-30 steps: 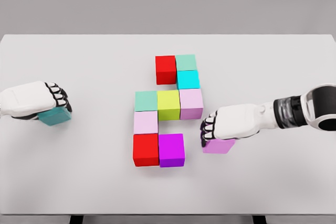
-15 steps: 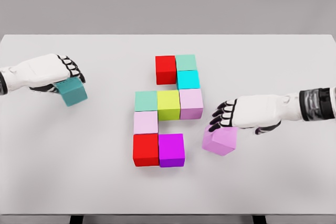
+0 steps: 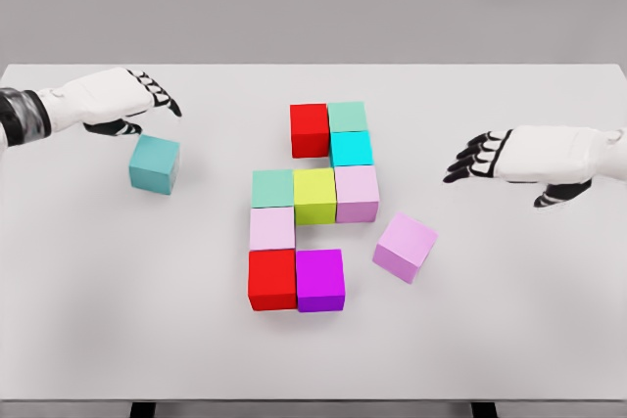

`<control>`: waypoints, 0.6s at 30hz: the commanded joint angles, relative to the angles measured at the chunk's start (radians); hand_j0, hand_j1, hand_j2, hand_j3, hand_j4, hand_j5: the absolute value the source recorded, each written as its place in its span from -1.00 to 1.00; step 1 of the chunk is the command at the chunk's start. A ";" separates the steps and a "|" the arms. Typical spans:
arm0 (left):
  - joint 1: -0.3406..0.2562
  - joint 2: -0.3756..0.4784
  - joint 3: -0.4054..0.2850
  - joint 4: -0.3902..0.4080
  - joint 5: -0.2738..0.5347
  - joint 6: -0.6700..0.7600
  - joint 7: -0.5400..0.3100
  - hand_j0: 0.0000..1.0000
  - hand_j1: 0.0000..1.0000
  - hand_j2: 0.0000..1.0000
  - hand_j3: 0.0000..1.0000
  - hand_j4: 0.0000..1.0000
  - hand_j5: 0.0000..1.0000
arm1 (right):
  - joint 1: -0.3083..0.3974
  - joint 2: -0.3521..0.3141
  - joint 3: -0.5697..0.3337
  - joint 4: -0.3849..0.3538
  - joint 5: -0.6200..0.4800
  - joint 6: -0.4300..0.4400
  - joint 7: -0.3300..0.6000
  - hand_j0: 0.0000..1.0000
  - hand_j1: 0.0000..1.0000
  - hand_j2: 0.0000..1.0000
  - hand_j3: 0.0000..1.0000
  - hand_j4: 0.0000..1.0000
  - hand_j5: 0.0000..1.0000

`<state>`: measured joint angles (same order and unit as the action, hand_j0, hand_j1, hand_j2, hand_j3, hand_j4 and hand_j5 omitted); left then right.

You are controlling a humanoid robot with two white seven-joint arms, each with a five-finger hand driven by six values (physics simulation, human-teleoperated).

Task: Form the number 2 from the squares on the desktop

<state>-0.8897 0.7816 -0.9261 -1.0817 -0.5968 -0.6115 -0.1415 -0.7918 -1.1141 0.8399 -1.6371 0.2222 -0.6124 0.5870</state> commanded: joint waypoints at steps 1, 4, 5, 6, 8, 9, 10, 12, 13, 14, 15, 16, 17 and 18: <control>-0.002 -0.018 0.001 0.020 0.005 0.001 -0.001 0.50 0.50 0.50 0.50 0.50 0.50 | -0.009 0.072 -0.012 0.161 0.025 0.002 0.005 1.00 1.00 1.00 1.00 1.00 1.00; -0.020 -0.010 0.001 0.032 0.009 0.001 -0.001 0.72 0.72 0.72 0.72 0.72 0.72 | -0.113 0.140 0.105 0.246 0.098 0.002 0.007 1.00 1.00 1.00 1.00 1.00 1.00; -0.026 0.001 0.001 0.031 0.011 0.001 -0.001 0.98 0.98 0.98 0.98 0.98 0.98 | -0.158 0.149 0.175 0.257 0.111 0.002 0.007 1.00 1.00 1.00 1.00 1.00 1.00; -0.026 0.022 0.001 0.028 0.014 0.001 -0.001 1.00 1.00 1.00 1.00 1.00 1.00 | -0.179 0.160 0.215 0.261 0.123 0.002 0.008 1.00 1.00 1.00 1.00 1.00 1.00; -0.025 0.093 0.000 -0.012 0.018 0.001 0.000 1.00 1.00 1.00 1.00 1.00 1.00 | -0.187 0.184 0.243 0.257 0.193 0.002 0.008 1.00 1.00 1.00 1.00 1.00 1.00; -0.022 0.129 -0.007 -0.032 0.018 0.001 0.000 1.00 1.00 1.00 1.00 1.00 1.00 | -0.187 0.194 0.243 0.250 0.220 0.002 0.008 1.00 1.00 1.00 1.00 1.00 1.00; -0.020 0.153 -0.011 -0.047 0.018 0.001 0.000 1.00 1.00 1.00 1.00 1.00 1.00 | -0.187 0.194 0.249 0.247 0.229 0.002 0.008 1.00 1.00 1.00 1.00 1.00 1.00; -0.014 0.209 -0.022 -0.079 0.018 0.001 0.000 1.00 1.00 1.00 1.00 1.00 1.00 | -0.188 0.191 0.260 0.229 0.232 0.002 0.008 1.00 1.00 1.00 1.00 1.00 1.00; -0.006 0.240 -0.022 -0.099 0.018 0.001 0.000 1.00 1.00 1.00 1.00 1.00 1.00 | -0.190 0.183 0.261 0.201 0.232 0.002 0.008 1.00 1.00 1.00 1.00 1.00 1.00; 0.012 0.289 -0.028 -0.135 0.015 0.001 -0.001 1.00 1.00 1.00 1.00 1.00 1.00 | -0.191 0.165 0.268 0.140 0.230 0.002 0.008 1.00 1.00 1.00 1.00 1.00 1.00; 0.024 0.314 -0.031 -0.165 0.011 0.001 -0.001 1.00 1.00 1.00 1.00 1.00 1.00 | -0.191 0.155 0.278 0.091 0.230 0.002 0.008 1.00 1.00 1.00 1.00 1.00 1.00; 0.034 0.335 -0.039 -0.191 0.009 0.001 -0.001 1.00 1.00 1.00 1.00 1.00 1.00 | -0.191 0.154 0.289 0.068 0.230 0.002 0.008 1.00 1.00 1.00 1.00 1.00 1.00; 0.047 0.360 -0.040 -0.221 0.006 0.001 -0.001 0.95 0.95 0.95 0.95 0.95 0.95 | -0.191 0.154 0.300 0.053 0.232 0.002 0.008 1.00 1.00 1.00 1.00 1.00 1.00; 0.066 0.387 -0.039 -0.248 0.008 0.001 -0.001 0.93 0.93 0.93 0.93 0.93 0.93 | -0.191 0.154 0.309 0.045 0.232 0.002 0.008 1.00 1.00 1.00 1.00 1.00 1.00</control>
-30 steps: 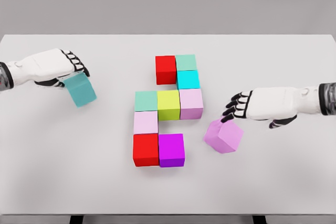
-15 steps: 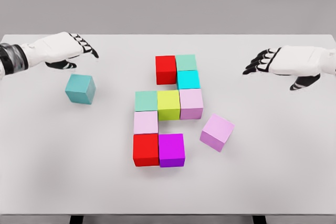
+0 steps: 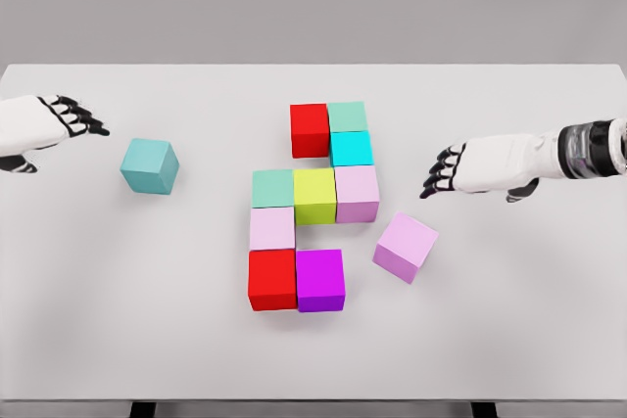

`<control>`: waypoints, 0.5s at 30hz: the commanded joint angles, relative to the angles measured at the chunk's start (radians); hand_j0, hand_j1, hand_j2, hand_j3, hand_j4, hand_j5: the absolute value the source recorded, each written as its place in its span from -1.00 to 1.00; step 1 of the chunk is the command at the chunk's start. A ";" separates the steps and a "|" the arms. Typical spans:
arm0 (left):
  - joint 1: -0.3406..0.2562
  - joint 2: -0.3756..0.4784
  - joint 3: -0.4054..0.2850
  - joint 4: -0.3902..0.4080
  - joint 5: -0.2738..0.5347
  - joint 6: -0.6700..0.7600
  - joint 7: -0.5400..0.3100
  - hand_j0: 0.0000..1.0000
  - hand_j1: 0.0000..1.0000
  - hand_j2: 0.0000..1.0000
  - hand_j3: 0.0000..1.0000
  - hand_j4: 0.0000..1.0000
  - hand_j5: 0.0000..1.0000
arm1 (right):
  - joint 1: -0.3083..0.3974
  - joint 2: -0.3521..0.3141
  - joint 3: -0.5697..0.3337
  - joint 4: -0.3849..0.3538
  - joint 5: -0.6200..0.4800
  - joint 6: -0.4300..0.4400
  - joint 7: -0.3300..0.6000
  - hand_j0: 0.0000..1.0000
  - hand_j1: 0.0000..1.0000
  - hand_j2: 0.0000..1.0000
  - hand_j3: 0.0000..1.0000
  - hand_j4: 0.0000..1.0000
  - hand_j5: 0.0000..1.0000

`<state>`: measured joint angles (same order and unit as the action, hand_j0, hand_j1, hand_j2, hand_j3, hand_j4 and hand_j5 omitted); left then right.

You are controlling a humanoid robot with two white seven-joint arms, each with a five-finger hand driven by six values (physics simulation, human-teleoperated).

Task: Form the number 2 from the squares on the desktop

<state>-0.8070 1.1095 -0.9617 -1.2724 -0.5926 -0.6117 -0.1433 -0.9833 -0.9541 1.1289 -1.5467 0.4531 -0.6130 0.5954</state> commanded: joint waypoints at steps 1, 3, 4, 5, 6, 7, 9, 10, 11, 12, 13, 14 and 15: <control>0.005 0.087 -0.002 -0.074 0.007 0.001 0.001 0.89 0.89 0.89 0.89 0.89 0.89 | 0.000 -0.006 0.022 -0.049 0.001 0.002 0.000 1.00 1.00 1.00 1.00 1.00 1.00; 0.014 0.115 -0.002 -0.099 0.010 0.001 0.001 0.89 0.89 0.89 0.89 0.89 0.89 | 0.000 -0.006 0.022 -0.059 0.001 0.002 0.000 1.00 1.00 1.00 1.00 1.00 1.00; 0.023 0.119 -0.003 -0.110 0.010 0.001 0.001 0.89 0.89 0.89 0.89 0.89 0.89 | 0.002 -0.006 0.031 -0.059 0.001 0.002 0.000 1.00 1.00 1.00 1.00 1.00 1.00; 0.034 0.128 -0.002 -0.119 0.010 0.001 0.001 0.89 0.89 0.89 0.89 0.89 0.89 | 0.002 -0.005 0.035 -0.059 0.001 0.002 0.000 1.00 1.00 1.00 1.00 1.00 1.00; 0.041 0.138 -0.003 -0.131 0.010 0.001 0.001 0.89 0.89 0.89 0.89 0.89 0.89 | 0.002 -0.003 0.040 -0.059 0.001 0.002 0.000 1.00 1.00 1.00 1.00 1.00 1.00; 0.046 0.145 -0.003 -0.143 0.007 0.001 0.001 0.89 0.89 0.89 0.89 0.89 0.89 | 0.002 0.001 0.046 -0.059 0.003 0.002 0.000 1.00 1.00 1.00 1.00 1.00 1.00; 0.069 0.147 -0.003 -0.145 0.004 0.001 0.001 0.90 0.90 0.90 0.90 0.90 0.90 | 0.002 0.003 0.049 -0.059 0.003 0.002 0.000 1.00 1.00 1.00 1.00 1.00 1.00; 0.080 0.147 -0.005 -0.147 0.002 0.001 -0.001 0.91 0.91 0.91 0.91 0.91 0.91 | 0.002 0.006 0.049 -0.061 0.007 0.002 0.000 1.00 1.00 1.00 1.00 1.00 1.00; 0.086 0.147 -0.005 -0.147 0.000 0.001 -0.001 0.91 0.91 0.91 0.91 0.91 0.91 | 0.003 0.008 0.049 -0.072 0.010 0.002 0.000 1.00 1.00 1.00 1.00 1.00 1.00; 0.091 0.147 -0.005 -0.147 0.000 0.001 -0.001 0.91 0.91 0.91 0.91 0.91 0.91 | 0.003 0.006 0.049 -0.081 0.009 0.002 0.000 1.00 1.00 1.00 1.00 1.00 1.00; 0.098 0.145 -0.005 -0.153 0.002 0.001 -0.009 0.91 0.91 0.91 0.91 0.91 0.91 | 0.003 0.006 0.049 -0.096 0.009 0.002 0.000 1.00 1.00 1.00 1.00 1.00 1.00; 0.104 0.144 -0.005 -0.169 0.002 0.001 -0.016 0.92 0.92 0.92 0.92 0.92 0.92 | 0.003 0.006 0.049 -0.105 0.009 0.002 0.000 1.00 1.00 1.00 1.00 1.00 1.00; 0.118 0.139 -0.003 -0.193 0.002 0.001 -0.024 0.92 0.92 0.92 0.92 0.92 0.92 | 0.003 0.005 0.049 -0.112 0.009 0.002 0.000 1.00 1.00 1.00 1.00 1.00 1.00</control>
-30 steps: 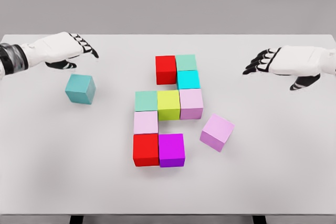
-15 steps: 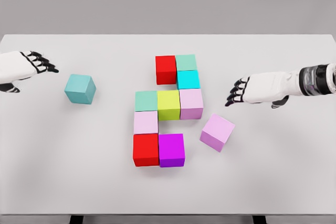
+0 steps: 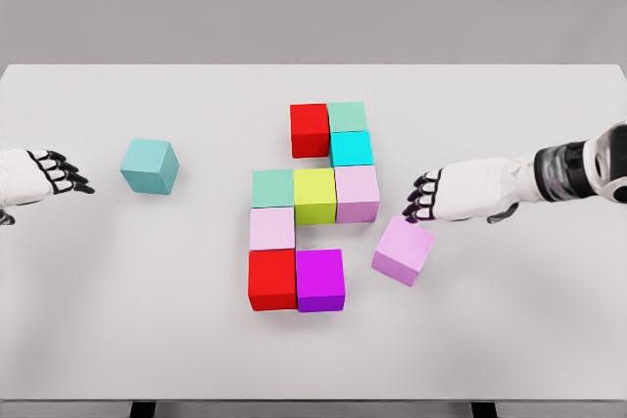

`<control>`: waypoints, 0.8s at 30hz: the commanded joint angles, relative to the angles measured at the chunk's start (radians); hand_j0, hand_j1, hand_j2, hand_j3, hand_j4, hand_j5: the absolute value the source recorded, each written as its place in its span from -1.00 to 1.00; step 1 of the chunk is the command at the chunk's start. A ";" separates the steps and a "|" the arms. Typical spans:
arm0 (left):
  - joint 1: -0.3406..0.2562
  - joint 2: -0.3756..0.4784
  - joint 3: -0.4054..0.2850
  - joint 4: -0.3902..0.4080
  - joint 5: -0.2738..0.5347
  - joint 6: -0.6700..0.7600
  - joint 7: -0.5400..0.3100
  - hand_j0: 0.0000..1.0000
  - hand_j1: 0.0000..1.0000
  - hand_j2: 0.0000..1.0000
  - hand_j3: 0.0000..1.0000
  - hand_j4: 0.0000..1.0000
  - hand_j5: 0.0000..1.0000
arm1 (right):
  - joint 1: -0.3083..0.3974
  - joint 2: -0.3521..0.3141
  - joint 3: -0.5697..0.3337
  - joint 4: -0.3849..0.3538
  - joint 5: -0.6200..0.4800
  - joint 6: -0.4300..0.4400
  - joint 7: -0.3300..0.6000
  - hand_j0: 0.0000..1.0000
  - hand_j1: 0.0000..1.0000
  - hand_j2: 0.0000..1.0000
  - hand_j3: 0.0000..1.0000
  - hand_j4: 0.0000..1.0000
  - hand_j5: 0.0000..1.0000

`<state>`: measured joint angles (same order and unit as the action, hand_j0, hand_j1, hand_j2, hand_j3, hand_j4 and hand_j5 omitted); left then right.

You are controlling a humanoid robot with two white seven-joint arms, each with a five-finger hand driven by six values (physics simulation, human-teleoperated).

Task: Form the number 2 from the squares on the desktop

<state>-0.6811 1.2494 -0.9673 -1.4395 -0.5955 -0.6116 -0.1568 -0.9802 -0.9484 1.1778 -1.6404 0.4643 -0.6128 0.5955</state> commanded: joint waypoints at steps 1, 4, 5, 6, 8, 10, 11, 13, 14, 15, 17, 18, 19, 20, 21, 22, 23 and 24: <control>0.003 -0.007 0.002 -0.038 0.005 0.001 -0.015 0.93 0.93 0.93 0.93 0.93 0.93 | 0.000 0.000 0.000 -0.018 -0.003 0.002 0.000 1.00 1.00 1.00 1.00 1.00 1.00; 0.015 -0.045 0.002 -0.048 0.005 0.001 -0.018 0.95 0.95 0.95 0.95 0.95 0.95 | 0.002 -0.001 0.000 -0.032 -0.003 0.002 0.000 1.00 1.00 1.00 1.00 1.00 1.00; 0.015 -0.051 0.002 -0.056 0.005 0.001 -0.018 0.96 0.96 0.96 0.96 0.96 0.96 | 0.000 -0.001 0.002 -0.032 -0.003 0.002 0.000 1.00 1.00 1.00 1.00 1.00 1.00; 0.015 -0.053 0.002 -0.058 0.005 0.001 -0.018 0.96 0.96 0.96 0.96 0.96 0.96 | 0.000 -0.001 0.002 -0.032 -0.003 0.002 0.000 1.00 1.00 1.00 1.00 1.00 1.00; 0.014 -0.087 0.002 -0.058 0.002 0.001 -0.026 0.98 0.98 0.98 0.98 0.98 0.98 | 0.002 -0.003 0.019 -0.042 -0.003 0.002 0.000 1.00 1.00 1.00 1.00 1.00 1.00; 0.014 -0.114 0.002 -0.055 0.006 0.001 -0.050 0.98 0.98 0.98 0.98 0.98 0.98 | 0.002 -0.009 0.019 -0.059 -0.003 0.002 0.000 1.00 1.00 1.00 1.00 1.00 1.00; 0.014 -0.123 0.002 -0.053 0.005 0.001 -0.050 0.98 0.98 0.98 0.98 0.98 0.98 | 0.002 -0.009 0.022 -0.061 -0.003 0.002 0.000 1.00 1.00 1.00 1.00 1.00 1.00; 0.009 -0.133 0.002 -0.048 0.008 0.001 -0.050 0.98 0.98 0.98 0.98 0.98 0.98 | 0.002 -0.004 0.036 -0.064 -0.003 0.002 0.000 1.00 1.00 1.00 1.00 1.00 1.00; 0.008 -0.143 0.002 -0.044 0.008 0.001 -0.052 0.99 0.99 0.99 0.99 0.99 0.99 | 0.002 -0.006 0.036 -0.079 -0.001 0.002 0.000 1.00 1.00 1.00 1.00 1.00 1.00; 0.005 -0.160 0.002 -0.032 0.010 0.001 -0.052 1.00 1.00 1.00 1.00 1.00 1.00 | 0.002 -0.009 0.037 -0.098 -0.001 0.002 0.000 1.00 1.00 1.00 1.00 1.00 1.00; 0.002 -0.177 0.002 -0.016 0.013 0.001 -0.052 1.00 1.00 1.00 1.00 1.00 1.00 | 0.002 -0.009 0.042 -0.102 -0.001 0.002 0.000 1.00 1.00 1.00 1.00 1.00 1.00; 0.000 -0.183 0.004 -0.013 0.013 0.001 -0.050 1.00 1.00 1.00 1.00 1.00 1.00 | 0.000 -0.009 0.045 -0.102 -0.001 0.002 0.000 1.00 1.00 1.00 1.00 1.00 1.00; -0.009 -0.193 0.004 -0.001 0.014 0.001 -0.050 1.00 1.00 1.00 1.00 1.00 1.00 | 0.002 -0.010 0.045 -0.104 -0.001 0.002 0.000 1.00 1.00 1.00 1.00 1.00 1.00; -0.015 -0.202 0.004 0.005 0.014 0.001 -0.052 1.00 1.00 1.00 1.00 1.00 1.00 | 0.002 -0.010 0.045 -0.104 -0.001 0.002 0.000 1.00 1.00 1.00 1.00 1.00 1.00; -0.018 -0.212 0.004 0.013 0.014 0.001 -0.050 1.00 1.00 1.00 1.00 1.00 1.00 | 0.002 -0.010 0.045 -0.102 -0.003 0.002 0.000 1.00 1.00 1.00 1.00 1.00 1.00; -0.021 -0.216 0.004 0.016 0.016 0.001 -0.050 1.00 1.00 1.00 1.00 1.00 1.00 | 0.002 -0.010 0.045 -0.104 -0.003 0.002 0.000 1.00 1.00 1.00 1.00 1.00 1.00; -0.023 -0.223 0.004 0.014 0.016 0.001 -0.050 1.00 1.00 1.00 1.00 1.00 1.00 | 0.002 -0.010 0.043 -0.102 -0.003 0.002 0.000 1.00 1.00 1.00 1.00 1.00 1.00; -0.023 -0.225 0.004 0.014 0.017 0.001 -0.050 1.00 1.00 1.00 1.00 1.00 1.00 | 0.000 -0.010 0.040 -0.101 -0.003 0.002 0.000 1.00 1.00 1.00 1.00 1.00 1.00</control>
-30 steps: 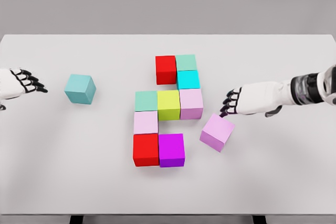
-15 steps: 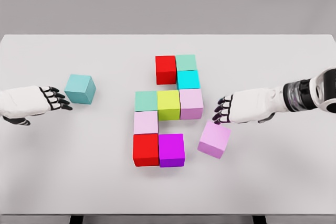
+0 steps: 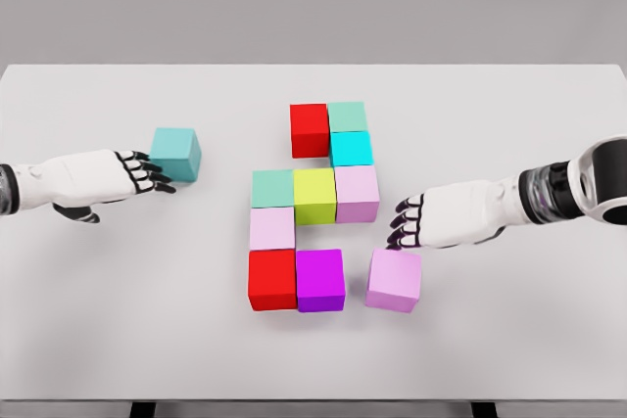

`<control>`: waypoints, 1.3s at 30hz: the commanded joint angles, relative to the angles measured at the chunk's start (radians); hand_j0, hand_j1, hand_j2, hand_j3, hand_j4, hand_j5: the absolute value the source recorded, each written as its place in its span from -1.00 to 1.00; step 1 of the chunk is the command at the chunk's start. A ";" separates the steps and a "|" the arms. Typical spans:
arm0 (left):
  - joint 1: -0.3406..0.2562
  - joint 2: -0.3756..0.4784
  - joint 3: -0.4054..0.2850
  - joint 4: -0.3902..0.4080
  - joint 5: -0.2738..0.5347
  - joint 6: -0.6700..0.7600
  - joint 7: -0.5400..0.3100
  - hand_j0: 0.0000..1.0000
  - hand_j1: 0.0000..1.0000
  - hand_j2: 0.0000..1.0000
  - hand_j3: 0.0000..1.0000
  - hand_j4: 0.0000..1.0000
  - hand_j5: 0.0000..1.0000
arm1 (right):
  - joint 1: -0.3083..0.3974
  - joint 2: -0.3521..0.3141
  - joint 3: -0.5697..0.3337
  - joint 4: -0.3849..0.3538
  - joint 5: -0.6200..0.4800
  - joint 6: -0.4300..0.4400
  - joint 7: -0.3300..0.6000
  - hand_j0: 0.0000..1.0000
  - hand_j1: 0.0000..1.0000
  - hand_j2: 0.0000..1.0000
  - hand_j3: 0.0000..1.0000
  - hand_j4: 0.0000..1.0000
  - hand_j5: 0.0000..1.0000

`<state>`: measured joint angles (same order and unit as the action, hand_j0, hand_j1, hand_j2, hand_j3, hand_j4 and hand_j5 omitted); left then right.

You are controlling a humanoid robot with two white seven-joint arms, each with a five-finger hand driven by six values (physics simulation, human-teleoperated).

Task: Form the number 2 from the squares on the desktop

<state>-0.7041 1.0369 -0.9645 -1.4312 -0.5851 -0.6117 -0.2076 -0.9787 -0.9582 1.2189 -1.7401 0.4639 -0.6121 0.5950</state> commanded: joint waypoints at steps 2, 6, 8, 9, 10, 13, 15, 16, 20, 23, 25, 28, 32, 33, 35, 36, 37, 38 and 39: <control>0.000 -0.014 0.001 0.000 0.007 0.001 0.000 1.00 1.00 1.00 1.00 1.00 1.00 | -0.003 -0.004 -0.015 0.036 -0.016 0.001 -0.001 1.00 1.00 1.00 1.00 1.00 1.00; -0.015 -0.043 0.001 0.005 0.007 0.001 0.000 1.00 1.00 1.00 1.00 1.00 1.00 | -0.005 -0.068 -0.055 0.100 -0.033 0.001 -0.012 1.00 1.00 1.00 1.00 1.00 1.00; -0.023 -0.044 0.001 0.009 0.007 0.001 0.000 1.00 1.00 1.00 1.00 1.00 1.00 | -0.012 -0.125 -0.052 0.094 -0.074 0.001 -0.011 1.00 1.00 1.00 1.00 1.00 1.00; -0.028 -0.046 0.001 0.011 0.007 0.001 0.000 1.00 1.00 1.00 1.00 1.00 1.00 | -0.034 -0.163 -0.042 0.088 -0.076 0.001 -0.014 1.00 1.00 1.00 1.00 1.00 1.00; -0.029 -0.057 0.001 0.020 0.007 0.001 0.000 1.00 1.00 1.00 1.00 1.00 1.00 | -0.037 -0.191 -0.030 0.082 -0.080 0.001 -0.012 1.00 1.00 1.00 1.00 1.00 1.00; -0.041 -0.074 0.000 0.040 0.005 0.001 0.000 1.00 1.00 1.00 1.00 1.00 1.00 | -0.075 -0.226 0.119 0.019 -0.070 0.001 -0.003 1.00 1.00 1.00 1.00 1.00 1.00; -0.049 -0.084 0.001 0.061 0.005 0.001 0.000 1.00 1.00 1.00 1.00 1.00 1.00 | -0.077 -0.232 0.129 -0.016 -0.070 0.001 -0.001 1.00 1.00 1.00 1.00 1.00 1.00; -0.055 -0.090 0.000 0.074 0.004 0.001 0.000 1.00 1.00 1.00 1.00 1.00 1.00 | -0.077 -0.231 0.131 -0.018 -0.068 0.001 -0.003 1.00 1.00 1.00 1.00 1.00 1.00; -0.066 -0.109 0.000 0.100 0.002 0.001 0.000 1.00 1.00 1.00 1.00 1.00 1.00 | -0.077 -0.214 0.149 -0.021 -0.070 0.001 -0.001 1.00 1.00 1.00 1.00 1.00 1.00; -0.066 -0.112 0.000 0.109 0.002 0.001 0.000 1.00 1.00 1.00 1.00 1.00 1.00 | -0.077 -0.182 0.151 -0.026 -0.071 0.001 -0.003 1.00 1.00 1.00 1.00 1.00 1.00; -0.069 -0.112 0.000 0.133 0.002 0.001 0.000 1.00 1.00 1.00 1.00 1.00 1.00 | -0.077 -0.152 0.151 -0.026 -0.071 0.001 -0.003 1.00 1.00 1.00 1.00 1.00 1.00; -0.097 -0.115 0.000 0.178 0.002 0.001 -0.001 1.00 1.00 1.00 1.00 1.00 1.00 | -0.077 -0.132 0.151 -0.026 -0.071 0.001 -0.003 1.00 1.00 1.00 1.00 1.00 1.00; -0.138 -0.181 -0.002 0.285 -0.006 0.001 -0.001 1.00 1.00 1.00 1.00 1.00 1.00 | -0.077 -0.122 0.151 -0.026 -0.073 0.001 -0.003 1.00 1.00 1.00 1.00 1.00 1.00; -0.141 -0.192 -0.002 0.304 -0.007 0.001 -0.001 1.00 1.00 1.00 1.00 1.00 1.00 | -0.077 -0.116 0.151 -0.026 -0.071 0.001 -0.003 1.00 1.00 1.00 1.00 1.00 1.00; -0.163 -0.227 -0.005 0.354 -0.009 0.001 -0.012 1.00 1.00 1.00 1.00 1.00 1.00 | -0.075 -0.109 0.153 -0.026 -0.071 0.001 -0.003 1.00 1.00 1.00 1.00 1.00 1.00; -0.169 -0.242 -0.005 0.373 -0.009 0.001 -0.022 1.00 1.00 1.00 1.00 1.00 1.00 | -0.075 -0.100 0.159 -0.026 -0.071 0.001 -0.001 1.00 1.00 1.00 1.00 1.00 1.00; -0.172 -0.250 -0.005 0.387 -0.009 0.001 -0.026 1.00 1.00 1.00 1.00 1.00 1.00 | -0.075 -0.097 0.159 -0.026 -0.070 0.001 -0.001 1.00 1.00 1.00 1.00 1.00 1.00; -0.172 -0.252 -0.005 0.390 -0.009 0.001 -0.026 1.00 1.00 1.00 1.00 1.00 1.00 | -0.075 -0.097 0.159 -0.026 -0.070 0.001 -0.001 1.00 1.00 1.00 1.00 1.00 1.00; -0.172 -0.252 -0.005 0.390 -0.007 0.001 -0.029 1.00 1.00 1.00 1.00 1.00 1.00 | -0.075 -0.096 0.159 -0.024 -0.070 0.001 -0.001 1.00 1.00 1.00 1.00 1.00 1.00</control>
<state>-0.8774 0.8000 -0.9704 -1.0651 -0.5977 -0.6118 -0.2295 -1.0538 -1.0598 1.3766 -1.7652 0.3971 -0.6126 0.5935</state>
